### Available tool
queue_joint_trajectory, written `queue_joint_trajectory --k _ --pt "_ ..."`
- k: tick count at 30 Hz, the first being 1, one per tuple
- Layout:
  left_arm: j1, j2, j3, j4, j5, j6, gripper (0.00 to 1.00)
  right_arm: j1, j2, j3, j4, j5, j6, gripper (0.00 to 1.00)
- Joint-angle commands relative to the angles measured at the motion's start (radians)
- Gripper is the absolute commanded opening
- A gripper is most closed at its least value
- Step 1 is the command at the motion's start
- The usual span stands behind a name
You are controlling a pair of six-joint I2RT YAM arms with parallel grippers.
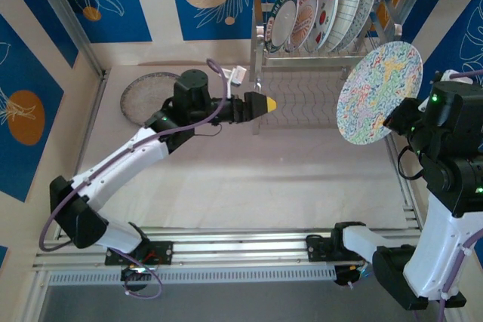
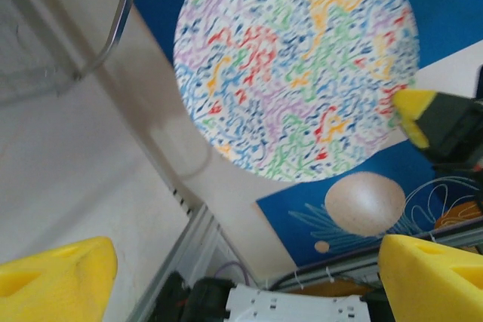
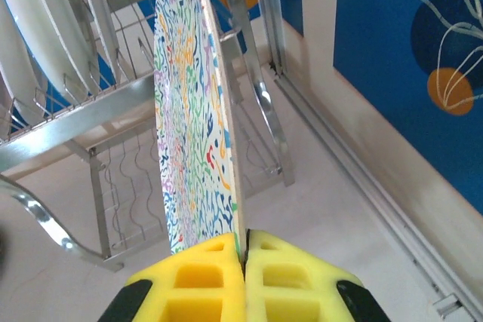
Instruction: Unload the plates from the dish rack
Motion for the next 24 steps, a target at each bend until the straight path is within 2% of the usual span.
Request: queue_joint_trajectory --k 1,5,12,21,24 --pt "-0.026 0.043 -0.033 0.032 0.093 -0.041 0.89 -0.004 -0.027 -0.012 0.016 -0.052 0.071 0.0" --pt "-0.049 0.106 -0.077 0.151 0.127 -0.098 0.89 -0.006 -0.046 -0.046 -0.006 -0.112 0.108 0.0" --pt "-0.067 0.246 -0.158 0.571 0.148 -0.365 0.88 -0.008 -0.068 -0.132 -0.003 -0.253 0.154 0.0" --pt "-0.068 0.33 -0.225 0.789 0.079 -0.505 0.86 -0.013 -0.107 -0.266 0.066 -0.39 0.225 0.0" --pt "-0.069 0.343 -0.228 0.815 0.078 -0.519 0.85 -0.026 -0.123 -0.311 0.1 -0.438 0.237 0.0"
